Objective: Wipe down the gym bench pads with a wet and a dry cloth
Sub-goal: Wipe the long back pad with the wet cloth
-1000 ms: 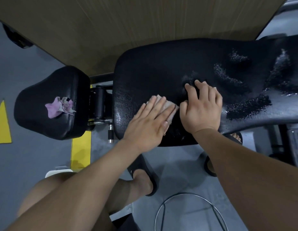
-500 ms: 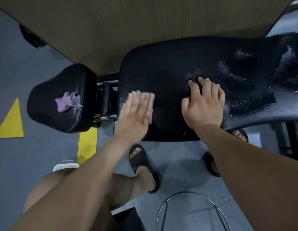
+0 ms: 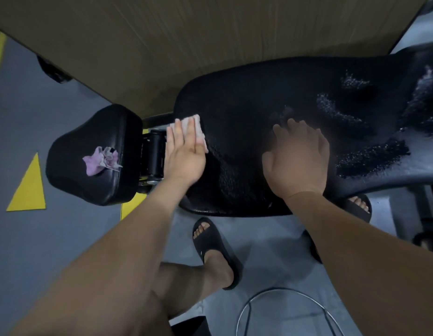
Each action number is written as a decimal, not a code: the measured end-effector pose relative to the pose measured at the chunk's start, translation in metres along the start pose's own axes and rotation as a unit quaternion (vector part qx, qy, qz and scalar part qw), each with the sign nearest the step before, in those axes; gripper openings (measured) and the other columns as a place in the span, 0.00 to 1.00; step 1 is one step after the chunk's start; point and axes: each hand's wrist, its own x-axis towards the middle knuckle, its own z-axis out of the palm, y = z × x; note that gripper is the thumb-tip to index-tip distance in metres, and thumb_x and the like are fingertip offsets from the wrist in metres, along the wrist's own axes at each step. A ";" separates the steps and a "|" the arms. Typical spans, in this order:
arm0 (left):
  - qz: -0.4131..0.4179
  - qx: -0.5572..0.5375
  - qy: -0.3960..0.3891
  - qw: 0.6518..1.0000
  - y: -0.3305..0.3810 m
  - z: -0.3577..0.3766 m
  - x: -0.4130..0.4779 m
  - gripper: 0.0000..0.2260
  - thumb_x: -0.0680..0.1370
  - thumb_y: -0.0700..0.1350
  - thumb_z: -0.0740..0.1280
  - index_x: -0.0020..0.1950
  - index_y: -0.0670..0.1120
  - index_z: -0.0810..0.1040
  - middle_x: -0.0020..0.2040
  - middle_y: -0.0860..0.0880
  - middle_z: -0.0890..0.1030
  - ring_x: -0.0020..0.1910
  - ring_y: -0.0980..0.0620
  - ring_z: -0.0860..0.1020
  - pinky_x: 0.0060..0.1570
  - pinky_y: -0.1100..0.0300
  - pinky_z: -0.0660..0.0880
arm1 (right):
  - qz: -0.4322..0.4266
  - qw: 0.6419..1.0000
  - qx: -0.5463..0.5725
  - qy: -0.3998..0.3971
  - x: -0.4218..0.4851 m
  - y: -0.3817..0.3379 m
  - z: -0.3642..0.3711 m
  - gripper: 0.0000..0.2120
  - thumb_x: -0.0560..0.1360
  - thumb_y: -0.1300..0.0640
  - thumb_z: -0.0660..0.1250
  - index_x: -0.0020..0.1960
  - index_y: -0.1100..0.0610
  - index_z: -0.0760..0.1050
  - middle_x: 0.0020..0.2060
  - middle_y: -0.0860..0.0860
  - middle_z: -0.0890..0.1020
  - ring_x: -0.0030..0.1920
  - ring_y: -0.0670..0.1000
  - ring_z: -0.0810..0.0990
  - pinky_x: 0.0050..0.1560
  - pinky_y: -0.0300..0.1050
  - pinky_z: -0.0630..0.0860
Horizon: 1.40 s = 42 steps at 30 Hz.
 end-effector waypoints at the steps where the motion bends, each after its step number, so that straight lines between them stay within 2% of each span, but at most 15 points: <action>1: 0.000 0.005 0.002 1.000 0.002 -0.004 0.017 0.26 0.85 0.54 0.44 0.83 0.55 0.42 0.83 0.47 0.40 0.81 0.48 0.36 0.79 0.52 0.36 | 0.001 1.000 0.000 0.000 0.000 0.000 0.000 0.25 0.76 0.49 0.59 0.72 0.54 0.73 0.72 0.56 0.72 0.75 0.58 0.66 0.79 0.58 0.55; 4: -0.006 0.000 0.013 1.000 0.014 -0.015 0.063 0.25 0.86 0.55 0.43 0.83 0.54 0.43 0.83 0.46 0.41 0.82 0.47 0.38 0.79 0.53 0.37 | 0.001 1.000 -0.001 0.010 0.001 0.000 0.000 0.25 0.77 0.50 0.59 0.72 0.54 0.74 0.72 0.56 0.73 0.75 0.58 0.66 0.79 0.58 0.55; 6: -0.010 -0.019 0.025 0.999 0.026 -0.025 0.087 0.25 0.85 0.56 0.44 0.83 0.56 0.46 0.84 0.48 0.45 0.82 0.46 0.43 0.80 0.53 0.42 | 0.001 1.000 -0.001 0.018 0.002 0.000 0.001 0.25 0.76 0.50 0.59 0.71 0.54 0.74 0.71 0.56 0.74 0.75 0.58 0.67 0.78 0.58 0.57; 9: -0.024 -0.058 0.018 0.998 0.038 -0.039 0.129 0.24 0.83 0.61 0.46 0.80 0.60 0.58 0.79 0.48 0.62 0.77 0.43 0.59 0.76 0.48 0.57 | 0.001 1.000 -0.002 0.027 0.003 0.000 0.003 0.25 0.75 0.51 0.60 0.70 0.55 0.76 0.71 0.56 0.75 0.74 0.58 0.69 0.78 0.58 0.58; 12: -0.028 -0.071 -0.038 0.996 0.050 -0.054 0.171 0.20 0.81 0.57 0.50 0.64 0.54 0.75 0.64 0.47 0.77 0.64 0.42 0.74 0.67 0.47 0.69 | 0.002 1.000 0.000 0.030 0.005 -0.001 0.004 0.26 0.74 0.51 0.61 0.70 0.55 0.76 0.70 0.56 0.75 0.74 0.58 0.70 0.78 0.58 0.59; 15: -0.009 -0.086 -0.121 0.989 0.073 -0.061 0.203 0.09 0.81 0.43 0.58 0.47 0.48 0.76 0.47 0.48 0.77 0.51 0.48 0.72 0.49 0.57 0.69 | 0.006 1.000 -0.001 0.030 0.006 -0.002 0.003 0.26 0.72 0.51 0.62 0.70 0.55 0.77 0.70 0.56 0.76 0.74 0.58 0.70 0.77 0.58 0.59; 17: 0.004 -0.104 -0.171 0.980 0.098 -0.060 0.215 0.09 0.79 0.41 0.61 0.39 0.47 0.74 0.39 0.49 0.74 0.46 0.50 0.70 0.41 0.58 0.65 | 0.009 1.000 0.000 0.019 0.007 -0.002 0.003 0.27 0.71 0.51 0.62 0.70 0.54 0.77 0.70 0.56 0.76 0.74 0.58 0.70 0.77 0.58 0.59; 21: 0.193 -0.075 -0.248 0.946 0.167 -0.045 0.204 0.09 0.76 0.51 0.63 0.37 0.51 0.74 0.38 0.54 0.76 0.44 0.52 0.73 0.46 0.56 0.68 | 0.007 1.000 -0.013 -0.002 0.008 -0.001 0.001 0.29 0.70 0.49 0.63 0.71 0.53 0.76 0.71 0.56 0.75 0.74 0.58 0.69 0.78 0.57 0.58; 24: 0.312 0.002 -0.217 0.925 0.205 -0.039 0.184 0.13 0.80 0.56 0.57 0.48 0.52 0.78 0.47 0.58 0.81 0.51 0.53 0.77 0.54 0.54 0.71 | 0.004 1.000 -0.019 0.002 0.008 -0.002 0.001 0.29 0.70 0.49 0.63 0.70 0.54 0.77 0.71 0.55 0.75 0.74 0.58 0.70 0.78 0.57 0.59; 27: 0.325 0.004 -0.223 0.919 0.184 -0.041 0.190 0.19 0.84 0.61 0.52 0.61 0.53 0.77 0.56 0.56 0.81 0.57 0.54 0.77 0.59 0.53 0.71 | 0.005 1.000 -0.021 -0.007 0.007 -0.001 0.001 0.29 0.70 0.49 0.63 0.71 0.53 0.76 0.71 0.55 0.75 0.74 0.58 0.70 0.78 0.57 0.59; 31: 0.257 -0.021 -0.256 0.932 0.146 -0.045 0.221 0.27 0.80 0.67 0.55 0.69 0.53 0.77 0.67 0.52 0.78 0.68 0.51 0.74 0.72 0.53 0.64 | 0.007 0.999 -0.029 -0.021 0.007 -0.001 -0.001 0.29 0.71 0.48 0.63 0.71 0.53 0.76 0.71 0.56 0.75 0.74 0.58 0.69 0.78 0.58 0.59; 34: 0.249 -0.006 -0.254 0.934 0.165 -0.039 0.219 0.23 0.83 0.59 0.55 0.62 0.45 0.80 0.61 0.46 0.79 0.64 0.46 0.75 0.62 0.57 0.65 | 0.011 1.000 -0.017 -0.012 0.007 -0.001 0.002 0.29 0.70 0.49 0.64 0.71 0.53 0.77 0.71 0.56 0.75 0.74 0.58 0.70 0.77 0.58 0.60; 37: 0.327 0.011 -0.261 0.908 0.214 -0.033 0.200 0.11 0.81 0.52 0.58 0.47 0.48 0.76 0.52 0.44 0.78 0.60 0.40 0.76 0.55 0.54 0.66 | 0.010 1.000 -0.014 0.004 0.007 -0.002 0.004 0.29 0.70 0.49 0.65 0.70 0.53 0.77 0.70 0.56 0.76 0.73 0.58 0.71 0.77 0.58 0.60; 39: 0.353 0.021 -0.265 0.897 0.240 -0.028 0.188 0.12 0.84 0.49 0.55 0.45 0.51 0.74 0.49 0.52 0.77 0.56 0.45 0.76 0.54 0.54 0.67 | 0.008 1.000 -0.015 0.010 0.008 -0.002 0.004 0.29 0.69 0.50 0.65 0.70 0.53 0.77 0.70 0.56 0.76 0.73 0.58 0.71 0.77 0.58 0.60; 42: 0.406 0.043 -0.229 0.884 0.234 -0.037 0.181 0.18 0.85 0.58 0.50 0.44 0.53 0.74 0.48 0.58 0.79 0.52 0.54 0.77 0.57 0.54 0.69 | 0.007 1.000 -0.014 0.007 0.008 -0.001 0.003 0.30 0.69 0.49 0.66 0.70 0.54 0.77 0.70 0.56 0.76 0.73 0.58 0.71 0.77 0.58 0.60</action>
